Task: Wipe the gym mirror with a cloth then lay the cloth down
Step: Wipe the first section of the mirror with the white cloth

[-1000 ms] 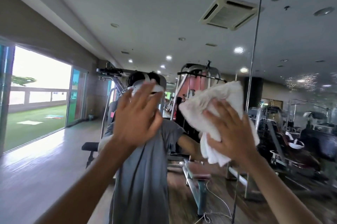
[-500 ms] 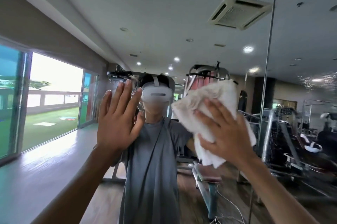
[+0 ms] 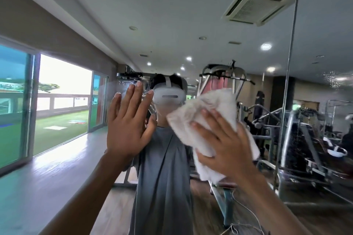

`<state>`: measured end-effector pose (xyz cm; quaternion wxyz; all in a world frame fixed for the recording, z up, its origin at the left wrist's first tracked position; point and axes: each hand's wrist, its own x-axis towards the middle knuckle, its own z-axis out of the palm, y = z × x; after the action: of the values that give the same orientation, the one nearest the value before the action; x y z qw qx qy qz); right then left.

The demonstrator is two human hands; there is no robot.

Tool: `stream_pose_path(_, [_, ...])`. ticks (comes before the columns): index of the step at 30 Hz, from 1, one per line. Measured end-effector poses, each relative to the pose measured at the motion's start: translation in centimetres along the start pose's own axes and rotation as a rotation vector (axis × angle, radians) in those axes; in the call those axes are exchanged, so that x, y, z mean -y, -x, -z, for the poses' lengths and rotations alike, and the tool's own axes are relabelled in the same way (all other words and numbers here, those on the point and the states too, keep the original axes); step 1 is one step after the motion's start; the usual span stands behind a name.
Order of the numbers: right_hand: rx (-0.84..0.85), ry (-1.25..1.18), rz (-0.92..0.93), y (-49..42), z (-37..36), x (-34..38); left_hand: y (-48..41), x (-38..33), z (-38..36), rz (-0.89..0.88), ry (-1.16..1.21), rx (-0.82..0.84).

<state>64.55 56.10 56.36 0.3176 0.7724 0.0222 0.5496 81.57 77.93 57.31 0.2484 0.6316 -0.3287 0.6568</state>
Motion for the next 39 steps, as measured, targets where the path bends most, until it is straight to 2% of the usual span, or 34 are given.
stream_pose_path(4, [-0.051,-0.033,-0.392,-3.2,0.9,-2.7,0.1,-0.4,0.0,0.012,-0.005,-0.011])
stream_pose_path(6, [-0.106,-0.051,-0.560,-7.2,1.3,-0.9,0.0,-0.4,0.0,0.008,-0.007,-0.019])
stream_pose_path(7, [-0.112,-0.054,-0.588,-8.8,1.1,0.4,0.0,-0.3,0.0,0.006,-0.009,-0.023])
stream_pose_path(9, [-0.110,-0.039,-0.514,-10.5,0.5,3.4,0.0,-0.2,0.0,0.000,-0.011,-0.033])
stream_pose_path(14, [-0.075,-0.025,-0.097,-6.2,-0.7,7.2,0.2,0.1,0.1,0.025,0.004,-0.011])
stream_pose_path(17, [-0.010,-0.039,-0.069,-2.5,-0.6,4.4,0.1,0.0,0.2,0.083,-0.004,-0.014])
stream_pose_path(19, [-0.010,-0.044,-0.226,-3.0,-0.2,2.5,0.0,-0.2,0.0,0.098,-0.019,-0.004])
stream_pose_path(22, [-0.117,-0.093,-0.615,-9.4,0.5,3.4,-0.3,-0.3,0.2,0.089,-0.022,0.005])
stream_pose_path(24, [-0.137,-0.105,-0.711,-13.6,0.6,6.1,-0.1,0.8,1.1,0.043,0.021,0.036])
stream_pose_path(26, [-0.129,-0.090,-0.607,-14.8,0.3,9.2,0.3,3.0,2.3,-0.003,0.072,0.062])
stream_pose_path(30, [-0.024,-0.038,-0.071,-9.1,-0.8,12.9,1.9,9.1,4.0,0.006,0.012,0.071])
stream_pose_path(32, [0.022,-0.043,-0.027,-5.7,-0.9,11.9,3.0,12.3,4.6,0.035,-0.045,0.076])
stream_pose_path(35, [0.043,-0.060,-0.277,-5.7,-0.3,9.0,3.9,15.1,5.0,0.063,-0.089,0.073])
stream_pose_path(37, [-0.008,-0.073,-0.519,-9.5,0.1,8.7,4.1,14.9,4.9,0.052,-0.103,0.054])
stream_pose_path(39, [-0.069,-0.094,-0.668,-14.0,0.3,10.6,4.1,14.5,4.8,0.055,-0.081,0.044])
